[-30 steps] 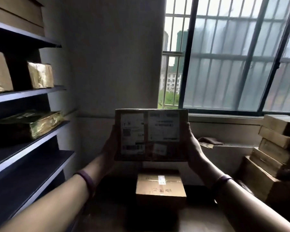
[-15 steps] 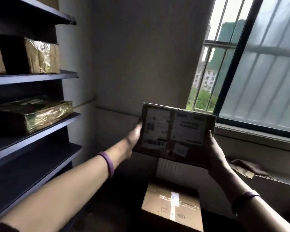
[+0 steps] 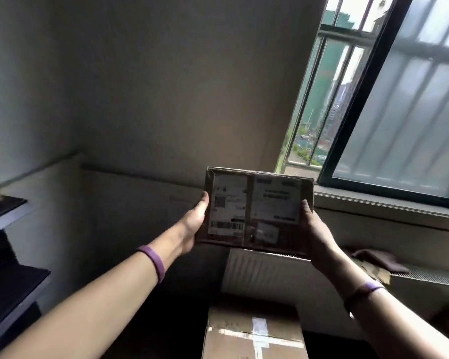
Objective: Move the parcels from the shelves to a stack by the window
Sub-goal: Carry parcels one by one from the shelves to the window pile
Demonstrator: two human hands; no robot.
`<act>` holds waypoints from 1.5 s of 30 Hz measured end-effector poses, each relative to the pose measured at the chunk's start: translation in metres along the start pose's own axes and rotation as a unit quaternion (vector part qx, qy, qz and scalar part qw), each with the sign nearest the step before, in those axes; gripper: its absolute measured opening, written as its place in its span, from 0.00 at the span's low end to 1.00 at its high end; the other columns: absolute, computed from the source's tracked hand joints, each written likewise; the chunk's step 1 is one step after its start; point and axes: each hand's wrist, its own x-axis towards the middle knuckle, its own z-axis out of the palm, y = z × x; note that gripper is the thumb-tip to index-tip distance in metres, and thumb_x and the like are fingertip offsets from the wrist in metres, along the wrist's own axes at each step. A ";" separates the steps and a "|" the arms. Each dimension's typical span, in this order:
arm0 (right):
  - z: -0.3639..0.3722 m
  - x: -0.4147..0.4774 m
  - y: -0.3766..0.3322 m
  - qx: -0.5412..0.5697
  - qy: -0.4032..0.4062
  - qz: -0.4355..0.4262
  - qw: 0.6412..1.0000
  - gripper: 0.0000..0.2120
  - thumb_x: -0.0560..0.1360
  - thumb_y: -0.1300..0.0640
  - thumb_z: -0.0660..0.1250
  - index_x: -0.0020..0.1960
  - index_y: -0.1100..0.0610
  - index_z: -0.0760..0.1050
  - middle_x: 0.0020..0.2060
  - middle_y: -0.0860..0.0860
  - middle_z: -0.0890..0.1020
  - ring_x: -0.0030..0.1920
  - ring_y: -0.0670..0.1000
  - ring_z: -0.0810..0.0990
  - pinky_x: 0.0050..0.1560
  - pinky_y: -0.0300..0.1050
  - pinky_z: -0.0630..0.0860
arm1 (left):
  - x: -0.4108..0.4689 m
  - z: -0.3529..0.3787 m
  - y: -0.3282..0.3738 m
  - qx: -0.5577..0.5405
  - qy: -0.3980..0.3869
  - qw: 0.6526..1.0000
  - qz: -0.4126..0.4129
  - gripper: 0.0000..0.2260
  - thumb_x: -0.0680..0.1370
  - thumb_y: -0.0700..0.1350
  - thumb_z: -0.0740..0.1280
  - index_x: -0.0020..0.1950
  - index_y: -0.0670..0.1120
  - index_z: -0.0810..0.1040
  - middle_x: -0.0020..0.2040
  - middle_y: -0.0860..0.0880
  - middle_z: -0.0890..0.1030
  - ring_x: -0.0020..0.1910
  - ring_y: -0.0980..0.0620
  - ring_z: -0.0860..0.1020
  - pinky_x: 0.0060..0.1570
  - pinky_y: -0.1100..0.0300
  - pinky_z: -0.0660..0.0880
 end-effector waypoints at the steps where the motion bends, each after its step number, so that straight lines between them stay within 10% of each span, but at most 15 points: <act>1: 0.004 0.015 0.004 0.002 0.003 0.009 1.000 0.23 0.79 0.37 0.60 0.66 0.49 0.77 0.57 0.51 0.85 0.56 0.54 0.84 0.62 0.59 0.78 | 0.016 -0.006 0.002 0.016 0.007 1.000 -0.005 0.33 0.79 0.68 0.48 0.70 0.47 0.75 0.64 0.43 0.80 0.63 0.45 0.78 0.68 0.47 0.71; 6: 0.010 0.070 0.025 -0.024 -0.007 0.083 0.996 0.15 0.79 0.40 0.62 0.62 0.43 0.75 0.53 0.44 0.86 0.49 0.49 0.86 0.47 0.54 0.81 | 0.091 -0.026 0.005 0.117 0.042 0.992 -0.014 0.30 0.79 0.67 0.51 0.68 0.51 0.77 0.65 0.52 0.78 0.65 0.54 0.71 0.62 0.60 0.57; 12: 0.004 0.119 0.058 -0.027 -0.002 0.158 0.987 0.13 0.79 0.45 0.67 0.56 0.53 0.80 0.39 0.45 0.87 0.34 0.45 0.85 0.27 0.39 0.77 | 0.162 -0.034 -0.008 0.114 0.021 0.991 -0.060 0.24 0.79 0.66 0.55 0.54 0.53 0.83 0.51 0.55 0.86 0.44 0.60 0.83 0.41 0.68 0.76; 17: -0.002 0.162 0.092 -0.022 -0.006 0.186 0.982 0.09 0.79 0.47 0.66 0.53 0.52 0.79 0.35 0.44 0.87 0.31 0.44 0.84 0.24 0.38 0.75 | 0.208 -0.032 -0.034 0.128 0.049 0.986 -0.098 0.25 0.76 0.70 0.56 0.55 0.56 0.84 0.57 0.53 0.84 0.66 0.50 0.73 0.75 0.47 0.56; 29: -0.043 0.257 0.170 -0.001 -0.108 0.243 0.964 0.10 0.80 0.49 0.64 0.55 0.52 0.80 0.40 0.45 0.88 0.34 0.44 0.85 0.26 0.36 0.75 | 0.282 0.010 -0.090 0.095 0.140 0.972 -0.164 0.20 0.77 0.67 0.59 0.45 0.58 0.87 0.47 0.55 0.86 0.56 0.54 0.77 0.63 0.51 0.58; 35: -0.050 0.272 0.220 -0.001 -0.111 0.283 0.953 0.11 0.79 0.51 0.67 0.58 0.55 0.79 0.47 0.50 0.88 0.42 0.48 0.87 0.31 0.39 0.78 | 0.309 0.007 -0.133 0.096 0.144 0.963 -0.209 0.20 0.77 0.66 0.58 0.52 0.56 0.85 0.48 0.56 0.86 0.60 0.52 0.77 0.72 0.46 0.57; 40: -0.052 0.271 0.289 0.020 -0.078 0.329 0.941 0.16 0.78 0.58 0.69 0.65 0.62 0.75 0.53 0.58 0.86 0.53 0.57 0.86 0.57 0.55 0.81 | 0.332 -0.005 -0.186 0.095 0.111 0.959 -0.244 0.22 0.77 0.67 0.60 0.60 0.56 0.81 0.54 0.56 0.85 0.62 0.51 0.78 0.75 0.42 0.56; 45: -0.048 0.263 0.354 0.026 -0.059 0.342 0.937 0.16 0.79 0.56 0.68 0.67 0.54 0.75 0.51 0.53 0.87 0.51 0.53 0.87 0.47 0.48 0.83 | 0.354 -0.016 -0.248 0.087 0.090 0.955 -0.267 0.30 0.72 0.73 0.58 0.68 0.59 0.74 0.60 0.56 0.83 0.65 0.50 0.77 0.74 0.41 0.57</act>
